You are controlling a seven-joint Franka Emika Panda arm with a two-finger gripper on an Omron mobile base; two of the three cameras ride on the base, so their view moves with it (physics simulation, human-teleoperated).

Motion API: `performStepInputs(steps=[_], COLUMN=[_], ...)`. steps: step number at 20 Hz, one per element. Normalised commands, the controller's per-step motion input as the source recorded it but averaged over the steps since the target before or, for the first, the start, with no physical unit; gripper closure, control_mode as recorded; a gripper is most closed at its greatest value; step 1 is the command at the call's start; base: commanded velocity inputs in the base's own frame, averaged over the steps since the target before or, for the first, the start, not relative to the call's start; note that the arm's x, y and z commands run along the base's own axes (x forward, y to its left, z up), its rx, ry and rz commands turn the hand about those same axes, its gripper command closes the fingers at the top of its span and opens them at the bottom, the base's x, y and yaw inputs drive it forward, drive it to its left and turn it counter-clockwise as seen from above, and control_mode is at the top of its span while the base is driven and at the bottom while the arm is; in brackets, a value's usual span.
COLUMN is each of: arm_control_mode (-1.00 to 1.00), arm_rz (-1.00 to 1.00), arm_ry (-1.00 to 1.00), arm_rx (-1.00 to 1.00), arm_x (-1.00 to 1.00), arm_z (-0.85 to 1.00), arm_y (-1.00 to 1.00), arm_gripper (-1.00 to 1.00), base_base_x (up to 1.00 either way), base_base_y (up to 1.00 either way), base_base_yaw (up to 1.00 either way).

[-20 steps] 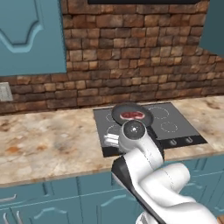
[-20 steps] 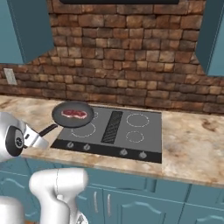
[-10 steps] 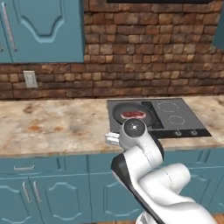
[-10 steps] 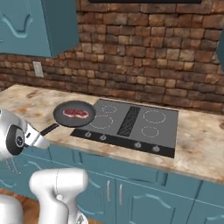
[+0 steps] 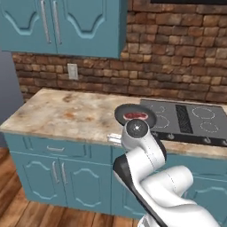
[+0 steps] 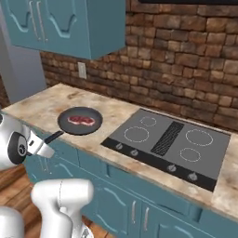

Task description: Pick up the pan with the steak in it and place it on the dining table. Then place the steak on the plate.

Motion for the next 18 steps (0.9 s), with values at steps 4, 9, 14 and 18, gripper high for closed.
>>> performStepInputs(steps=[4,9,14,18], arm_control_mode=[1.00,1.00,1.00,1.00], arm_rz=[0.00,0.00,0.00,0.00], arm_ry=[0.00,0.00,0.00,0.00], arm_rx=[0.00,0.00,0.00,0.00], arm_x=[0.00,0.00,0.00,0.00], arm_z=[0.00,0.00,0.00,0.00], arm_y=[0.00,0.00,0.00,0.00], arm_gripper=[1.00,1.00,1.00,1.00], base_base_x=[-0.20,-0.16,-0.14,-0.12], base_base_y=[-0.07,-0.04,-0.03,-0.01], base_base_yaw=[0.47,0.48,0.49,0.49])
